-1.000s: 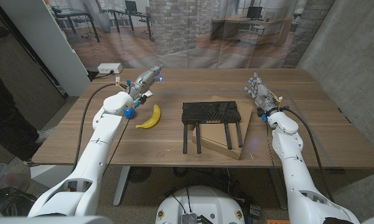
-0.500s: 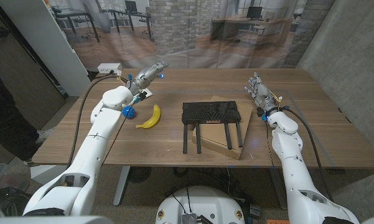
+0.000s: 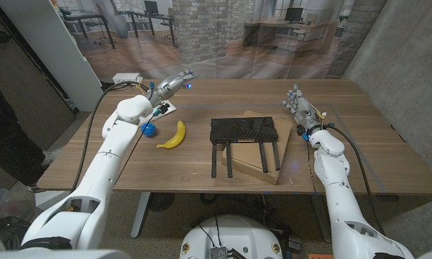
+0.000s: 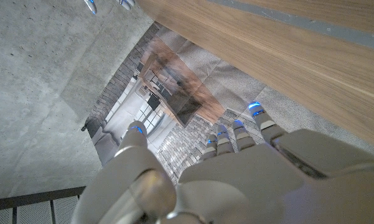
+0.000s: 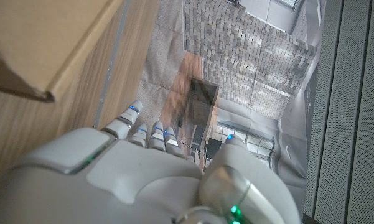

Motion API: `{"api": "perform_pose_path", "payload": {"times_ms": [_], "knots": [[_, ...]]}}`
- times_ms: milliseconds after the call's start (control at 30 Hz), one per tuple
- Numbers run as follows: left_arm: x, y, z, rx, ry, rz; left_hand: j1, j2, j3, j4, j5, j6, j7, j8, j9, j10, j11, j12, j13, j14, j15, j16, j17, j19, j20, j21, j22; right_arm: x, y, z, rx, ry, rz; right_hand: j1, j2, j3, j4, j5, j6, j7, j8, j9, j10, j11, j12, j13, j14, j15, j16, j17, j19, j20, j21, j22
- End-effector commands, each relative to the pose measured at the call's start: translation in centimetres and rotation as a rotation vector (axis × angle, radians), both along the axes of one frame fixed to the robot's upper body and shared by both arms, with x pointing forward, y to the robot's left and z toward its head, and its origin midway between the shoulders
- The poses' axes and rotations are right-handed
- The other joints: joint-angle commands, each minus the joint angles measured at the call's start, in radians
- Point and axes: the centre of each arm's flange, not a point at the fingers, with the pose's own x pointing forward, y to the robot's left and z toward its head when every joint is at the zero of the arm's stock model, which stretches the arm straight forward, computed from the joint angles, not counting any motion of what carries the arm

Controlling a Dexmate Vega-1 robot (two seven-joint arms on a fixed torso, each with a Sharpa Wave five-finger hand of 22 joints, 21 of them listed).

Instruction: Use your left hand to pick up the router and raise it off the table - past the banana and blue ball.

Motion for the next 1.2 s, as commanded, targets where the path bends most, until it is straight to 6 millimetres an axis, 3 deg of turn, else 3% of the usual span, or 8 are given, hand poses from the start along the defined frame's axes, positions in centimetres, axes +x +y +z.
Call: {"api": "perform_pose_path", "payload": {"times_ms": [33,500,533,900,1200], "knots": [[-0.3,-0.5,0.9,0.082,-0.020,0.004,0.031,-0.006,0.002,-0.018,-0.004,-0.023,0.019,-0.005,0.003,-0.001,0.008,0.001,0.004,0.008,0.002,0.001,0.003,0.009,0.004,-0.008,0.003,-0.2,-0.1,-0.2,0.003,-0.002,0.000,0.007,-0.004,-0.003,0.002,-0.003,0.009,0.000,0.004,0.005,0.009,0.005,0.003,0.002,0.005,-0.002,0.004,0.005,0.008,-0.001,0.005,0.005],[0.0,-1.7,2.3,0.209,-0.003,-0.028,0.104,-0.053,-0.012,-0.054,0.011,-0.075,0.040,-0.015,0.004,-0.045,0.025,-0.017,0.008,-0.019,0.017,-0.016,0.005,0.001,0.018,-0.027,0.003,-0.2,-0.3,-0.3,0.012,-0.004,-0.002,0.006,-0.003,-0.004,0.002,-0.004,0.008,0.000,0.003,0.005,0.009,0.004,0.003,0.002,0.004,-0.001,0.003,0.005,0.008,-0.001,0.004,0.005],[0.0,-1.8,2.4,0.213,-0.002,-0.030,0.117,-0.061,-0.016,-0.057,0.015,-0.079,0.043,-0.013,0.004,-0.047,0.032,-0.016,0.010,-0.016,0.034,-0.014,0.006,-0.001,0.030,-0.030,0.004,-0.2,-0.3,-0.4,0.013,-0.004,-0.002,0.006,-0.003,-0.004,0.002,-0.004,0.008,0.000,0.003,0.005,0.009,0.004,0.002,0.002,0.004,-0.001,0.003,0.005,0.008,-0.001,0.004,0.005],[0.4,-3.4,3.7,0.335,0.035,-0.059,0.161,-0.081,-0.031,-0.055,0.037,-0.115,0.061,-0.016,0.008,-0.089,0.071,-0.025,0.018,-0.037,0.066,-0.016,0.012,-0.056,0.073,-0.061,0.008,-0.3,-0.5,-0.7,0.022,-0.005,-0.003,0.005,-0.003,-0.005,0.002,-0.004,0.009,-0.001,0.003,0.004,0.009,0.005,0.002,0.002,0.004,-0.001,0.003,0.006,0.008,-0.001,0.004,0.005],[0.3,-4.3,4.2,0.395,0.046,-0.077,0.169,-0.082,-0.043,-0.043,0.050,-0.130,0.065,-0.012,0.012,-0.118,0.092,-0.025,0.027,-0.064,0.093,-0.015,0.023,-0.098,0.088,-0.081,0.014,-0.5,-0.8,-1.1,0.028,-0.005,-0.006,0.004,-0.004,-0.006,0.003,-0.005,0.009,-0.001,0.002,0.004,0.009,0.005,0.002,0.002,0.005,-0.001,0.004,0.006,0.008,0.000,0.004,0.005]]}}
